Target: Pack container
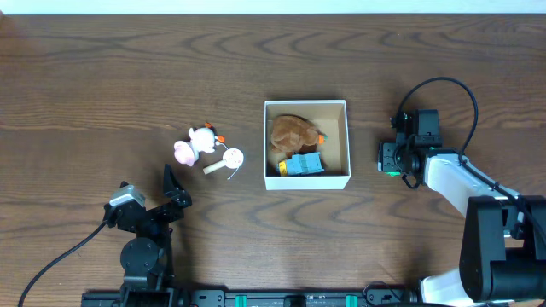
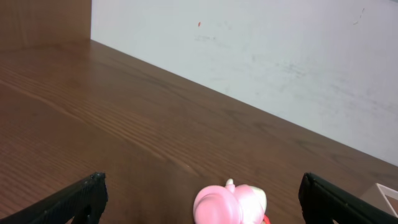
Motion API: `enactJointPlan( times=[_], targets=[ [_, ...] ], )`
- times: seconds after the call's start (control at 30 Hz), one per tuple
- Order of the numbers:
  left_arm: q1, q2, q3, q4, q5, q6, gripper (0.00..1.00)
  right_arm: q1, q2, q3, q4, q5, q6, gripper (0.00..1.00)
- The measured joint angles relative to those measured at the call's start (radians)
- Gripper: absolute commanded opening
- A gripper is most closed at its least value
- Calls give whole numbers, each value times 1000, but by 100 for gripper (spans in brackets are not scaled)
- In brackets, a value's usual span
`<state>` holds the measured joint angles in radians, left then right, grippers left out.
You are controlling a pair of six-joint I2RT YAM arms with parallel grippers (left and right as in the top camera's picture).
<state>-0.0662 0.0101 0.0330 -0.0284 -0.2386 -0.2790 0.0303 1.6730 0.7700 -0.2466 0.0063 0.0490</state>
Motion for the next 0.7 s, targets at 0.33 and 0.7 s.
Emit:
enactJointPlan(
  times=[0.33,0.7],
  targets=[
    [0,0,0,0,0,0,98,0,-79,0,-50,9,-1,53],
    [0,0,0,0,0,0,98,38,-259,0,-62,14,-2,46]
  ],
)
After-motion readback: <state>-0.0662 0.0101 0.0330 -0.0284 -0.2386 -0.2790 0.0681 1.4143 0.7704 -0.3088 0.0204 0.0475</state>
